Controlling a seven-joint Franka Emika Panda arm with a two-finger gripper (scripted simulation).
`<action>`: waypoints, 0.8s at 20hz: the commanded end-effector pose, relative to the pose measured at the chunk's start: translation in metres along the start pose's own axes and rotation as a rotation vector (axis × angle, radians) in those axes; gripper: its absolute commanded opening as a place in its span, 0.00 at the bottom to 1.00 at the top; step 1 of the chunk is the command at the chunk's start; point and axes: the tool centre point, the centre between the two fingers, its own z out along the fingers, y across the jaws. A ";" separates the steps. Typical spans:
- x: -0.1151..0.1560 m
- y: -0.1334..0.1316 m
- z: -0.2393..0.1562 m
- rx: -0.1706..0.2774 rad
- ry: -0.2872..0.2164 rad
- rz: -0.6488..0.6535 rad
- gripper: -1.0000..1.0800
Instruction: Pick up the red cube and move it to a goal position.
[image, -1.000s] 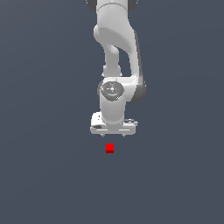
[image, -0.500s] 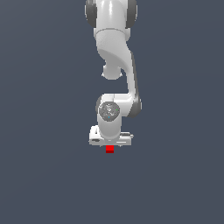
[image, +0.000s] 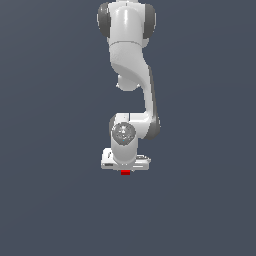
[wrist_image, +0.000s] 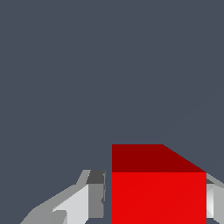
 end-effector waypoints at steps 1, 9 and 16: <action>0.001 0.000 0.000 0.000 0.001 0.000 0.00; 0.001 0.000 0.000 0.000 0.001 0.000 0.00; -0.004 -0.001 -0.001 0.000 0.000 0.000 0.00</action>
